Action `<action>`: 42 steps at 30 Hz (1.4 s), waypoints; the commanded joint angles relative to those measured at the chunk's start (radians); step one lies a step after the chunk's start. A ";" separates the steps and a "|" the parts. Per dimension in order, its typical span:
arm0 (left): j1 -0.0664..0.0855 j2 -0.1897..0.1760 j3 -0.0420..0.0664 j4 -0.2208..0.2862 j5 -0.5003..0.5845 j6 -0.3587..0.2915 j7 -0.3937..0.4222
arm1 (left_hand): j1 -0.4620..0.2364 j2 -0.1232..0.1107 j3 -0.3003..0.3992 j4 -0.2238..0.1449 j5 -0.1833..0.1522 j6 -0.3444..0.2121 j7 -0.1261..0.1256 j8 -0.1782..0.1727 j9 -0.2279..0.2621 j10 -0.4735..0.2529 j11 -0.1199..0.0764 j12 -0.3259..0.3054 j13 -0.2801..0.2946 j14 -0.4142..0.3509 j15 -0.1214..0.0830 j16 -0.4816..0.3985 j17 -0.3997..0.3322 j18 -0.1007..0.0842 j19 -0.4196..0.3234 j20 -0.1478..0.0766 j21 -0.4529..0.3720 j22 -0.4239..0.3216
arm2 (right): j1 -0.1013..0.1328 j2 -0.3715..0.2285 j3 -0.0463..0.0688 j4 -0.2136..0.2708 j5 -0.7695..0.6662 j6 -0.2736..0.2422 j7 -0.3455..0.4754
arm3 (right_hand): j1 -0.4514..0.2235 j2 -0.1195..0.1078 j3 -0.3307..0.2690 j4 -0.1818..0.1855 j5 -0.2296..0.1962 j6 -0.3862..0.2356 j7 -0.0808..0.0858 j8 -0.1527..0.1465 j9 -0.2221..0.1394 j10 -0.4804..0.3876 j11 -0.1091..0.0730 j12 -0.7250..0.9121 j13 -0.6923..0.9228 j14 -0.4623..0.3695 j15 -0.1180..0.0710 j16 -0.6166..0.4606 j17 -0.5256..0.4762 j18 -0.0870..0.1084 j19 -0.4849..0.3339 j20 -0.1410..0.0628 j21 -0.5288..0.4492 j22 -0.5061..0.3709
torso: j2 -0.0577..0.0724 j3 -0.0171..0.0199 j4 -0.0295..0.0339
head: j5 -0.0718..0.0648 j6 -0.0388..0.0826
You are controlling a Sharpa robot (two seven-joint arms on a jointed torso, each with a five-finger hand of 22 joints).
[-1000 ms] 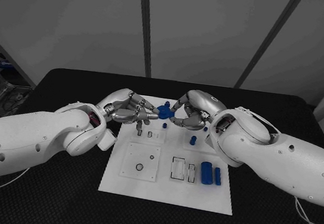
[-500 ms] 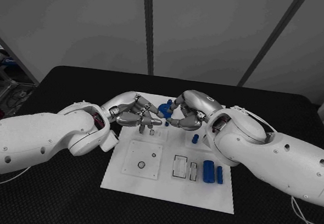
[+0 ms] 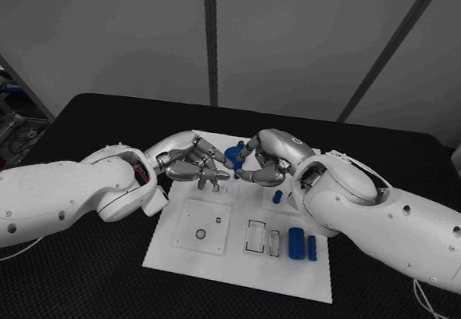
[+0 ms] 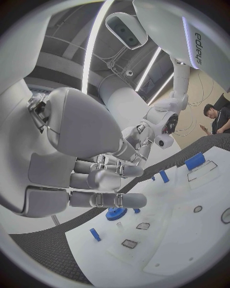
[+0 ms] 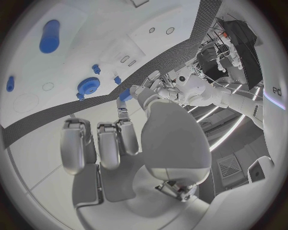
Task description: Assemble the parts on the task board
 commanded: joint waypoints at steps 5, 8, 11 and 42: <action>0.000 0.001 0.001 -0.002 -0.016 0.013 -0.018 | -0.002 -0.015 0.027 -0.001 0.003 -0.008 0.006 -0.004 0.000 -0.012 0.005 0.011 0.005 -0.006 0.004 0.007 0.002 0.028 -0.012 0.002 0.012 0.006 | 0.002 -0.006 0.000 0.009 -0.012 0.000 0.002 | 0.003 0.011 -0.004 -0.001 0.006 0.034 -0.023 0.006 0.021 0.005 -0.004 0.005 0.094 0.087 -0.004 0.000 0.193 -0.007 0.019 -0.003 0.005 0.137 | -0.001 -0.0004 0.0007 | 0.000 -0.001; 0.000 0.002 0.001 -0.004 -0.020 0.014 -0.022 | -0.005 -0.021 0.044 -0.003 0.003 -0.010 0.011 -0.004 0.000 -0.014 0.009 0.015 0.007 -0.006 0.007 0.008 0.001 0.028 -0.015 0.004 0.016 0.010 | 0.002 -0.006 0.000 0.012 -0.012 -0.002 0.003 | 0.003 0.010 -0.005 -0.001 0.006 0.034 -0.023 0.006 0.021 0.005 -0.004 0.005 0.094 0.087 -0.005 0.000 0.193 -0.007 0.019 -0.003 0.005 0.137 | -0.001 0.0003 0.0001 | 0.000 -0.001; 0.000 0.003 0.001 -0.006 -0.028 0.015 -0.025 | -0.007 -0.024 0.051 -0.003 0.003 -0.011 0.011 -0.004 0.000 -0.015 0.010 0.017 0.008 -0.006 0.008 0.009 0.002 0.028 -0.017 0.004 0.017 0.012 | 0.001 -0.006 0.000 0.016 -0.012 -0.004 0.003 | 0.003 0.010 -0.006 -0.001 0.006 0.035 -0.024 0.007 0.022 0.006 -0.004 0.005 0.095 0.087 -0.005 0.000 0.192 -0.006 0.019 -0.003 0.005 0.137 | -0.001 0.0001 0.0005 | 0.000 -0.001; -0.002 0.007 0.001 -0.019 -0.047 0.032 -0.044 | -0.032 -0.050 0.121 -0.008 0.002 -0.002 0.015 -0.001 0.002 -0.021 0.012 0.033 0.017 -0.002 0.011 0.025 0.015 0.030 -0.028 0.009 0.034 0.027 | 0.001 -0.006 0.000 0.038 -0.018 -0.019 0.011 | 0.005 0.011 -0.008 -0.004 0.006 0.039 -0.026 0.009 0.024 0.007 -0.007 0.007 0.097 0.087 -0.007 0.001 0.194 -0.007 0.022 -0.005 0.006 0.140 | -0.001 -0.0004 0.0007 | -0.003 -0.002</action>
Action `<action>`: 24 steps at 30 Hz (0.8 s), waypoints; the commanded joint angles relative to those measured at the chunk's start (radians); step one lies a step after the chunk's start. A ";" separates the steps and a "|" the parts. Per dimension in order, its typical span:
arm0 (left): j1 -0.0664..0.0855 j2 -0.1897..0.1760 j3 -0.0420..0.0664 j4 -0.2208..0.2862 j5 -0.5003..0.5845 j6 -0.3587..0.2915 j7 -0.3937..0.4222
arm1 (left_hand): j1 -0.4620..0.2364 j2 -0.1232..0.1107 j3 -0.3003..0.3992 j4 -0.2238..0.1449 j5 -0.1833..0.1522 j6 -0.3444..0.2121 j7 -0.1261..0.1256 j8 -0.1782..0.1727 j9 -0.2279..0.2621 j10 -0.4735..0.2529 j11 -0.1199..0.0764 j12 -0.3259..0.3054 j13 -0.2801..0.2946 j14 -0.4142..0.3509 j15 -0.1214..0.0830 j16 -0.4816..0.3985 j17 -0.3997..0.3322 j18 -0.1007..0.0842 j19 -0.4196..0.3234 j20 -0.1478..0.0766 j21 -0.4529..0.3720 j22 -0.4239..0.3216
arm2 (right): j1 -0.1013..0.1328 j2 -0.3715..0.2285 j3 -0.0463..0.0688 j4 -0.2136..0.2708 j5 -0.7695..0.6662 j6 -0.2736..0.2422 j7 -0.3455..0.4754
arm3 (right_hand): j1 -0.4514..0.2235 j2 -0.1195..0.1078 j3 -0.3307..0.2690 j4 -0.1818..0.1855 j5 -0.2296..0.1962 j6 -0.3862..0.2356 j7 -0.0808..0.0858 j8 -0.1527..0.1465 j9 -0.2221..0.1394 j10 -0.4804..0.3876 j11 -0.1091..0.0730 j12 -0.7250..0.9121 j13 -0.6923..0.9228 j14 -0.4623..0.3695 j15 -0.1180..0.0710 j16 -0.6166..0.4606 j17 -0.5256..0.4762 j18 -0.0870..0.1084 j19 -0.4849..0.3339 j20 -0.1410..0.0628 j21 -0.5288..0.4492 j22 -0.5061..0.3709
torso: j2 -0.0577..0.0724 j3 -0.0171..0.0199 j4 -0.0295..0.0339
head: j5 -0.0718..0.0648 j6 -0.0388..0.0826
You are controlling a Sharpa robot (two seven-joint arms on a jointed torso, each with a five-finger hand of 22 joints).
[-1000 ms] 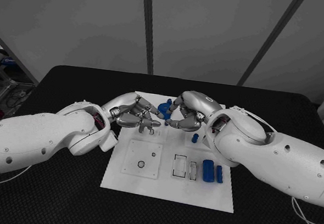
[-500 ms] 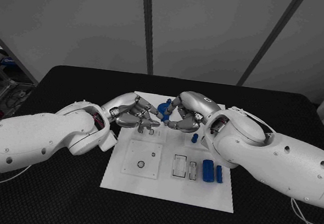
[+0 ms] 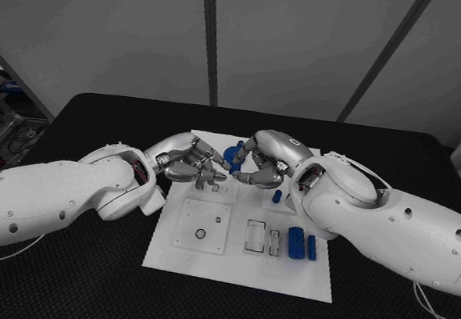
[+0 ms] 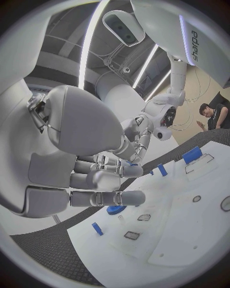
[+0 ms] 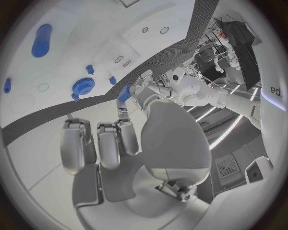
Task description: Assemble the parts on the task board
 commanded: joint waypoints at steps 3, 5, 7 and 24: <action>-0.001 0.003 0.000 0.000 -0.015 0.020 -0.014 | -0.002 -0.012 0.009 -0.001 0.002 0.004 0.003 -0.001 0.001 -0.009 0.000 0.006 0.002 0.002 0.007 0.005 0.000 -0.017 -0.005 0.000 0.007 0.002 | 0.002 0.002 0.001 0.006 -0.010 -0.016 0.012 | 0.002 0.010 -0.005 -0.004 0.005 0.035 -0.026 0.006 0.024 0.003 -0.003 0.006 0.097 0.087 -0.007 0.000 0.193 -0.007 0.021 -0.005 0.006 0.140 | 0.000 0.0000 -0.0003 | -0.001 -0.001; -0.002 0.004 0.000 0.000 -0.015 0.022 -0.015 | -0.002 -0.012 0.009 -0.001 0.002 0.004 0.003 -0.001 0.001 -0.009 0.000 0.006 0.002 0.002 0.007 0.006 0.001 -0.017 -0.005 0.000 0.007 0.002 | 0.002 0.003 0.001 0.006 -0.011 -0.016 0.012 | 0.002 0.010 -0.005 -0.004 0.005 0.035 -0.026 0.006 0.024 0.003 -0.004 0.006 0.096 0.087 -0.007 0.000 0.193 -0.007 0.021 -0.005 0.006 0.140 | 0.000 -0.0002 0.0000 | -0.001 -0.001; -0.002 0.004 0.000 -0.001 -0.016 0.022 -0.015 | -0.004 -0.014 0.015 -0.002 0.002 0.007 0.003 -0.001 0.001 -0.009 0.001 0.008 0.003 0.003 0.007 0.007 0.003 -0.017 -0.006 0.000 0.008 0.003 | 0.002 0.004 0.001 0.007 -0.011 -0.016 0.013 | 0.002 0.010 -0.005 -0.004 0.005 0.035 -0.026 0.006 0.024 0.003 -0.004 0.006 0.096 0.087 -0.007 0.000 0.193 -0.007 0.021 -0.005 0.006 0.140 | 0.000 -0.0001 -0.0001 | -0.002 -0.001; -0.002 0.005 0.000 -0.003 -0.016 0.016 -0.011 | -0.009 -0.020 0.025 -0.004 0.001 0.006 0.002 -0.003 0.000 -0.010 0.000 0.010 0.004 0.003 0.007 0.008 0.002 -0.017 -0.007 0.000 0.011 0.005 | 0.002 0.009 0.001 0.005 -0.012 0.003 0.010 | 0.003 0.009 -0.006 -0.006 0.004 0.035 -0.027 0.007 0.025 0.003 -0.004 0.005 0.096 0.087 -0.008 0.000 0.193 -0.007 0.021 -0.005 0.006 0.140 | 0.000 -0.0007 0.0001 | -0.003 -0.003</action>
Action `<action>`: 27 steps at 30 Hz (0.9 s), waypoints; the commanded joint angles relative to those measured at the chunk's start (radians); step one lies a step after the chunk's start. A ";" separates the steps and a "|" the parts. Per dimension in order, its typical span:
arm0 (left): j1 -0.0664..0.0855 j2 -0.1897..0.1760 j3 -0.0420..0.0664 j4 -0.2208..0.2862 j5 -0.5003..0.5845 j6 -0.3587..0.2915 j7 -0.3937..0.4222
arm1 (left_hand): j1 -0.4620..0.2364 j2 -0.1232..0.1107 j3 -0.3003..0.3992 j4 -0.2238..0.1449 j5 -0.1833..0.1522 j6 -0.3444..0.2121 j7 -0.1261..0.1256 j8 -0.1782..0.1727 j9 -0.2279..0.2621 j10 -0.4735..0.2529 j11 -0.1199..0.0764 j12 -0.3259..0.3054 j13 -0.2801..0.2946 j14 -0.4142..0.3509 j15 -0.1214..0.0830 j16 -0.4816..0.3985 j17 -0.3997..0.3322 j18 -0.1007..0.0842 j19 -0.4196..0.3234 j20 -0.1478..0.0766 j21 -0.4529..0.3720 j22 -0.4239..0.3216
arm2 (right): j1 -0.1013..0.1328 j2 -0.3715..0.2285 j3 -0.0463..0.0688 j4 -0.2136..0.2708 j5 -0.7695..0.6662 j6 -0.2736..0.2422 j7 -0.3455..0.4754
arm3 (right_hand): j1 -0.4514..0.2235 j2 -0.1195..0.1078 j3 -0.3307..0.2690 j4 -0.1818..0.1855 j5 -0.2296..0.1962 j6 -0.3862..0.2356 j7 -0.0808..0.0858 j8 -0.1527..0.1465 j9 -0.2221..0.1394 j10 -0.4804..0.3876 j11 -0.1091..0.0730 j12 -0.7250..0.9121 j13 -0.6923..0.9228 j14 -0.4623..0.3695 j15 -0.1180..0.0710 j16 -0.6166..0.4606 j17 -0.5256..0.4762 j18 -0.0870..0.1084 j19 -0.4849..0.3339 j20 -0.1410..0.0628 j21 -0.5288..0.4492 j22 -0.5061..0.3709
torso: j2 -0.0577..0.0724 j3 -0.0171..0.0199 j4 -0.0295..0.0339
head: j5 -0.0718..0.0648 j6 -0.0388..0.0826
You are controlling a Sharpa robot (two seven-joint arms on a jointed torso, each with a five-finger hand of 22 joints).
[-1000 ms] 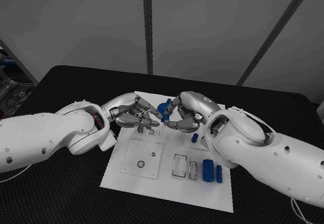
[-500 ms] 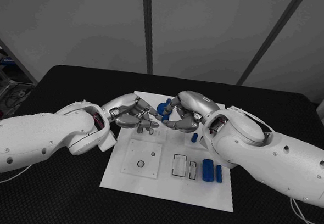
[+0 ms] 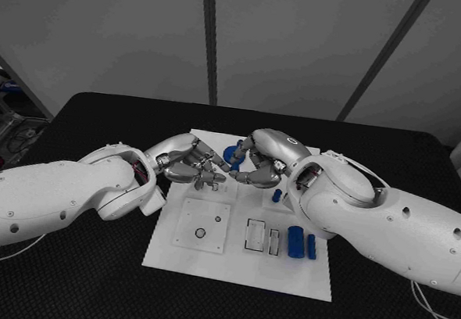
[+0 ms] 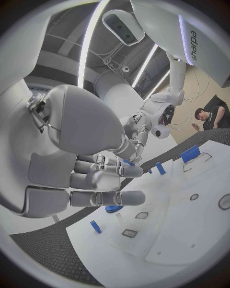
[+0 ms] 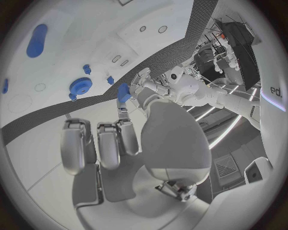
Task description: Assemble the parts on the task board
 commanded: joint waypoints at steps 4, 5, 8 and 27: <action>0.000 0.000 0.000 0.000 -0.008 0.007 -0.003 | 0.001 -0.010 0.007 -0.001 0.001 0.005 0.001 -0.003 0.000 -0.008 -0.003 0.006 0.001 -0.001 0.004 0.005 0.000 -0.017 -0.008 0.000 0.004 0.002 | 0.002 0.004 0.001 -0.003 -0.006 0.007 0.006 | 0.005 0.009 -0.004 -0.005 0.004 0.033 -0.028 0.004 0.025 0.003 -0.005 0.005 0.095 0.087 -0.008 0.000 0.193 -0.007 0.018 -0.002 0.006 0.140 | 0.000 0.0003 -0.0003 | 0.000 0.000; 0.000 -0.001 0.000 0.000 -0.007 0.007 -0.003 | 0.001 -0.010 0.007 -0.001 0.001 0.005 0.001 -0.003 0.000 -0.008 -0.003 0.006 0.001 -0.001 0.004 0.005 0.000 -0.017 -0.008 0.000 0.004 0.002 | 0.002 0.004 0.001 -0.005 -0.006 0.009 0.006 | 0.005 0.009 -0.004 -0.005 0.004 0.033 -0.028 0.004 0.025 0.003 -0.005 0.005 0.096 0.087 -0.008 0.000 0.193 -0.007 0.018 -0.002 0.007 0.141 | 0.000 0.0003 -0.0003 | 0.000 0.000; 0.000 -0.005 0.000 -0.001 -0.005 0.006 -0.003 | 0.001 -0.011 0.009 -0.001 0.001 0.005 0.001 -0.003 -0.001 -0.008 -0.003 0.007 0.002 -0.001 0.004 0.005 -0.002 -0.017 -0.008 0.000 0.004 0.002 | 0.002 0.006 0.001 -0.011 -0.006 0.015 0.003 | 0.006 0.010 -0.004 -0.005 0.003 0.033 -0.028 0.004 0.026 0.003 -0.005 0.005 0.095 0.087 -0.008 0.000 0.193 -0.007 0.018 -0.002 0.006 0.141 | -0.001 -0.0003 -0.0001 | 0.000 -0.001; 0.001 -0.085 0.010 -0.006 0.104 -0.023 0.005 | -0.010 -0.023 0.022 -0.003 0.001 0.013 0.002 -0.002 0.000 -0.013 -0.002 0.007 0.002 -0.008 0.004 -0.003 -0.017 -0.017 -0.011 0.001 0.007 0.005 | 0.003 0.055 -0.038 -0.071 -0.058 0.095 -0.030 | 0.009 0.012 -0.005 -0.009 -0.002 0.033 -0.028 0.004 0.027 0.002 -0.005 0.003 0.094 0.087 -0.009 0.000 0.194 -0.008 0.020 -0.003 0.008 0.143 | 0.000 -0.0020 0.0008 | 0.006 -0.012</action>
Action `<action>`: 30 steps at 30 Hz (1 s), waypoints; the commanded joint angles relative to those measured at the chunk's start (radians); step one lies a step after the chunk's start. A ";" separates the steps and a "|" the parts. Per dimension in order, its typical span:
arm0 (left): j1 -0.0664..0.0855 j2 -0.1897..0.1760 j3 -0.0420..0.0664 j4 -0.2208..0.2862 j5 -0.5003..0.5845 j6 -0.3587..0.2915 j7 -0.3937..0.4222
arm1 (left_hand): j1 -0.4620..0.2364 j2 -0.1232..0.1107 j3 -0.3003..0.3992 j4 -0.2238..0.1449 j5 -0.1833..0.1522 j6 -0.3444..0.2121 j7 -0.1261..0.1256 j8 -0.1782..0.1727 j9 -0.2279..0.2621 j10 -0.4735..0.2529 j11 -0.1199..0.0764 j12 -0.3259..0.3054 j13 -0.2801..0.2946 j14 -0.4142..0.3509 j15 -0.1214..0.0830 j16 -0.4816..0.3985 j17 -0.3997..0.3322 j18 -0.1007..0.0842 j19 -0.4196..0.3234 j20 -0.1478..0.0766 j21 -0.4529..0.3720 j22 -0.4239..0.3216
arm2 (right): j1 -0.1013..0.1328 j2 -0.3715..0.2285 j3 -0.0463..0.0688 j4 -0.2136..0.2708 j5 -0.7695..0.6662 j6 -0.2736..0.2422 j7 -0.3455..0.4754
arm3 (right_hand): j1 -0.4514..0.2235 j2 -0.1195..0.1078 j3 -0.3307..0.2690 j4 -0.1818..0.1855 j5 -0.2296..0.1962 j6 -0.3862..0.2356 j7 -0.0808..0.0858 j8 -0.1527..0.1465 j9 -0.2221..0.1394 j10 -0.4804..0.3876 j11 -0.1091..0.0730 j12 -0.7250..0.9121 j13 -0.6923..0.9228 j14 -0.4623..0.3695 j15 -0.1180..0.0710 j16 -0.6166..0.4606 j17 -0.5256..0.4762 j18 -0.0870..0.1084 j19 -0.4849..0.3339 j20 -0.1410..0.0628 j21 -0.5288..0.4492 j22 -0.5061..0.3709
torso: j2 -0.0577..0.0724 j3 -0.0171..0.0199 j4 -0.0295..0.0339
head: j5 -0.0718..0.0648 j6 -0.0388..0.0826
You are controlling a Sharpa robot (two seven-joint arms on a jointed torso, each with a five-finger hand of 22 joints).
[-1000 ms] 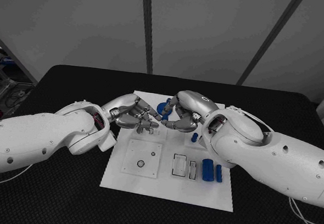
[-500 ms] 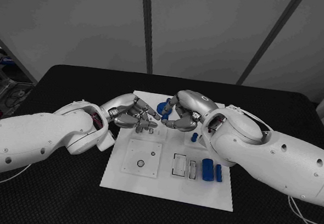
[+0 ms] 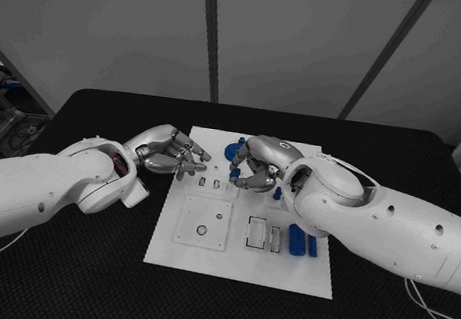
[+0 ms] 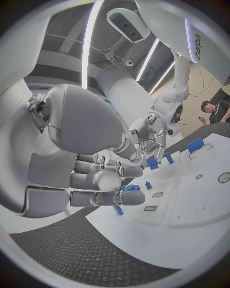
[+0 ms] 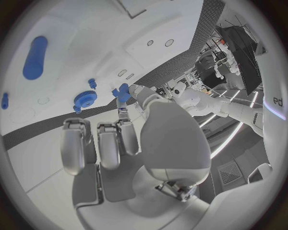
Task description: Assemble the parts on the task board
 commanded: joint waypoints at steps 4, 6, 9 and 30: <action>0.003 -0.017 0.006 0.004 0.126 -0.035 0.013 | -0.004 -0.015 0.012 0.002 0.001 0.007 0.003 -0.002 0.000 -0.012 0.002 0.000 -0.001 -0.007 0.002 -0.006 -0.007 -0.017 -0.006 0.001 0.007 0.002 | 0.002 0.030 -0.013 -0.023 -0.054 0.072 -0.026 | 0.000 0.009 -0.002 -0.008 0.002 0.033 -0.025 0.003 0.027 0.002 -0.005 0.002 0.094 0.087 -0.009 0.001 0.194 -0.008 0.020 -0.004 0.004 0.144 | 0.000 -0.0001 0.0001 | 0.004 -0.005; 0.004 -0.020 0.007 0.005 0.151 -0.042 0.017 | -0.005 -0.016 0.013 0.002 0.001 0.007 0.003 -0.002 0.000 -0.013 0.002 -0.001 -0.001 -0.008 0.002 -0.009 -0.011 -0.017 -0.006 0.001 0.007 0.002 | 0.003 0.038 -0.019 -0.028 -0.062 0.081 -0.029 | -0.001 0.010 -0.004 -0.007 -0.003 0.032 -0.025 0.003 0.028 0.002 -0.005 0.002 0.094 0.087 -0.009 0.000 0.194 -0.008 0.020 -0.004 0.004 0.144 | 0.000 -0.0006 0.0004 | 0.006 -0.006; 0.005 -0.022 0.008 0.006 0.200 -0.057 0.025 | -0.007 -0.018 0.016 0.002 0.001 0.007 0.004 -0.002 0.000 -0.014 0.002 -0.003 -0.002 -0.011 0.002 -0.013 -0.020 -0.017 -0.007 0.001 0.007 0.002 | 0.003 0.050 -0.026 -0.037 -0.079 0.092 -0.037 | -0.002 0.010 -0.005 -0.007 -0.004 0.032 -0.025 0.002 0.028 0.002 -0.005 0.002 0.094 0.087 -0.009 0.001 0.194 -0.008 0.020 -0.004 0.004 0.144 | 0.001 0.0003 0.0013 | 0.007 -0.009; 0.007 -0.024 0.010 0.010 0.287 -0.085 0.040 | -0.013 -0.022 0.021 0.003 0.000 0.008 0.005 -0.002 0.000 -0.015 0.003 -0.005 -0.004 -0.012 0.003 -0.014 -0.021 -0.017 -0.009 0.002 0.007 0.002 | 0.003 0.104 -0.032 -0.084 -0.147 0.104 -0.072 | -0.002 0.011 -0.006 -0.008 -0.006 0.031 -0.025 0.002 0.029 0.002 -0.005 0.003 0.095 0.087 -0.009 0.001 0.194 -0.009 0.021 -0.004 0.005 0.146 | 0.001 0.0023 -0.0008 | 0.016 -0.019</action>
